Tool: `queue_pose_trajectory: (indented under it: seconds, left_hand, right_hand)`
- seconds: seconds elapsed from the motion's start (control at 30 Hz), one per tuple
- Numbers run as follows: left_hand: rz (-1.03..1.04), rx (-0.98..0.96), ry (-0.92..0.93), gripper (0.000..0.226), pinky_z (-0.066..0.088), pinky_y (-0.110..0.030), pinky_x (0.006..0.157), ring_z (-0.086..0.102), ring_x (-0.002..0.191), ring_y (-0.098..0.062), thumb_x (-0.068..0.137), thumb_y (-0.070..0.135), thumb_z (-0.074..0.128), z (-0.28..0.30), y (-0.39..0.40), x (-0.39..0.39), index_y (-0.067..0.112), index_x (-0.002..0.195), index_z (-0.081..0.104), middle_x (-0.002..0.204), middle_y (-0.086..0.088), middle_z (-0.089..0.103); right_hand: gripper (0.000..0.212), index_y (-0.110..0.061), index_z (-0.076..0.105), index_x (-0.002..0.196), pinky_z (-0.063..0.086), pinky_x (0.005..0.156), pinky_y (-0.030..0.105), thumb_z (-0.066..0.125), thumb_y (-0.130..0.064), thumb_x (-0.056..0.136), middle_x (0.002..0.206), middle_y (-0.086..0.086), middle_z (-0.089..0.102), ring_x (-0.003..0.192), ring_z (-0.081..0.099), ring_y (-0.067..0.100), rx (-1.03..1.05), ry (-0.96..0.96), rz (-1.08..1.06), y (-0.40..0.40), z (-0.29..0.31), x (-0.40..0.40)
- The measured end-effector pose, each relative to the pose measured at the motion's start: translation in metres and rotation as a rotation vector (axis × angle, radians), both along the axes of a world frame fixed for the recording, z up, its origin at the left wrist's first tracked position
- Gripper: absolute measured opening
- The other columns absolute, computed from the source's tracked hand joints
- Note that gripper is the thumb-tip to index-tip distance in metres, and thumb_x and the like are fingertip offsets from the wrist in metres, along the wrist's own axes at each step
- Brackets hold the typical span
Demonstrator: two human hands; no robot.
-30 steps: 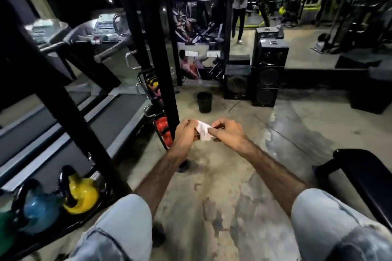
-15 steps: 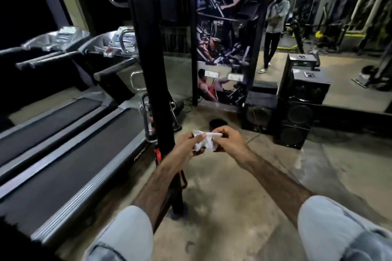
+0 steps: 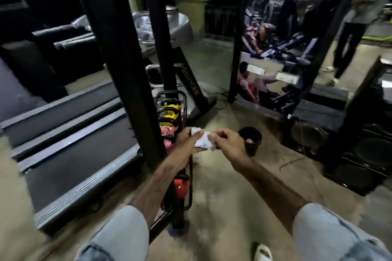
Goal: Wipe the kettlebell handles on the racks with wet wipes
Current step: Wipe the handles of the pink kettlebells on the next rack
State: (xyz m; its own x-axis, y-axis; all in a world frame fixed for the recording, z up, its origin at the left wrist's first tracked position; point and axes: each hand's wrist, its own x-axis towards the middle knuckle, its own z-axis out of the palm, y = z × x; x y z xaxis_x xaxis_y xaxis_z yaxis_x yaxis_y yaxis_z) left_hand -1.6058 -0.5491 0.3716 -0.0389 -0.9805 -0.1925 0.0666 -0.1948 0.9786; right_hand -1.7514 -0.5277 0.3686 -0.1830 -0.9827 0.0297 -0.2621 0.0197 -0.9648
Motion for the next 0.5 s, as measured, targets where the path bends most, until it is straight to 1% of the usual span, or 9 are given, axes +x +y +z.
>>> queue_pose_trajectory:
  seconds: [0.07,0.1,0.17,0.2,0.27,0.3,0.37,0.43,0.5]
  left_hand:
    - [0.122,-0.012,-0.028,0.016,0.054,-0.023,0.052,0.065,0.076,-0.019,0.091,0.012,0.062,-0.006,-0.025,-0.021,0.002,0.102,0.058,0.092,-0.011,0.065]
    - [0.202,-0.003,-0.065,0.014,0.051,-0.021,0.051,0.063,0.073,-0.017,0.09,0.012,0.063,-0.009,-0.037,-0.03,0.003,0.099,0.059,0.086,-0.008,0.063]
    - [0.33,-0.005,-0.149,0.013,0.049,-0.021,0.056,0.061,0.073,-0.018,0.087,0.016,0.066,-0.011,-0.058,-0.043,0.005,0.093,0.063,0.078,-0.003,0.063]
    - [0.366,-0.01,-0.164,0.014,0.05,-0.025,0.06,0.062,0.074,-0.019,0.084,0.02,0.067,-0.015,-0.07,-0.05,0.007,0.09,0.065,0.078,-0.003,0.065]
    - [0.375,0.001,-0.107,0.009,0.053,-0.032,0.067,0.064,0.074,-0.019,0.085,0.02,0.065,-0.018,-0.088,-0.061,0.011,0.086,0.067,0.081,-0.007,0.067]
    - [0.422,0.004,-0.094,0.007,0.052,-0.033,0.07,0.063,0.074,-0.017,0.088,0.015,0.061,-0.022,-0.094,-0.067,0.013,0.084,0.067,0.081,-0.008,0.067]
    - [0.493,0.021,-0.089,0.016,0.052,-0.031,0.07,0.062,0.073,-0.013,0.093,0.01,0.054,-0.026,-0.097,-0.071,0.016,0.083,0.066,0.081,-0.005,0.066]
    - [0.557,0.035,-0.098,0.016,0.053,-0.033,0.072,0.065,0.076,-0.015,0.089,0.024,0.055,-0.036,-0.108,-0.067,0.019,0.083,0.07,0.081,-0.003,0.07]
    - [0.647,0.093,-0.11,0.02,0.056,-0.036,0.076,0.068,0.079,-0.019,0.086,0.035,0.056,-0.042,-0.117,-0.056,0.023,0.082,0.071,0.08,0.0,0.072]
  right_hand:
    - [0.013,-0.019,0.076,0.092,0.049,0.068,0.017,0.066,-0.028,0.089,0.084,-0.007,0.072,0.082,0.066,0.01,0.038,0.092,0.048,-0.044,-0.014,-0.019]
    - [0.016,-0.02,0.076,0.095,0.049,0.075,0.02,0.065,-0.03,0.088,0.089,-0.008,0.073,0.087,0.065,0.009,0.057,0.136,0.071,-0.064,-0.019,-0.026]
    - [0.023,-0.023,0.075,0.097,0.053,0.085,0.028,0.067,-0.04,0.086,0.092,-0.009,0.074,0.091,0.067,0.009,0.068,0.142,0.158,-0.098,-0.025,-0.034]
    - [0.029,-0.025,0.076,0.096,0.055,0.085,0.032,0.067,-0.048,0.082,0.088,-0.01,0.074,0.087,0.068,0.009,0.094,0.136,0.224,-0.115,-0.027,-0.035]
    - [0.041,-0.025,0.076,0.094,0.058,0.084,0.04,0.066,-0.06,0.073,0.08,-0.013,0.073,0.08,0.068,0.006,0.131,0.105,0.337,-0.145,-0.034,-0.037]
    - [0.043,-0.023,0.076,0.093,0.058,0.083,0.043,0.068,-0.059,0.07,0.078,-0.012,0.072,0.078,0.066,0.006,0.147,0.095,0.384,-0.161,-0.042,-0.036]
    - [0.032,-0.017,0.075,0.091,0.057,0.082,0.043,0.076,-0.044,0.074,0.078,-0.006,0.072,0.076,0.063,0.007,0.155,0.112,0.442,-0.178,-0.054,-0.033]
    - [0.023,-0.014,0.076,0.094,0.055,0.079,0.035,0.078,-0.032,0.079,0.084,0.0,0.074,0.078,0.062,0.008,0.161,0.163,0.523,-0.199,-0.056,-0.025]
    - [0.019,-0.017,0.076,0.097,0.052,0.078,0.027,0.077,-0.028,0.081,0.09,-0.003,0.074,0.082,0.065,0.009,0.168,0.223,0.565,-0.219,-0.059,-0.01]
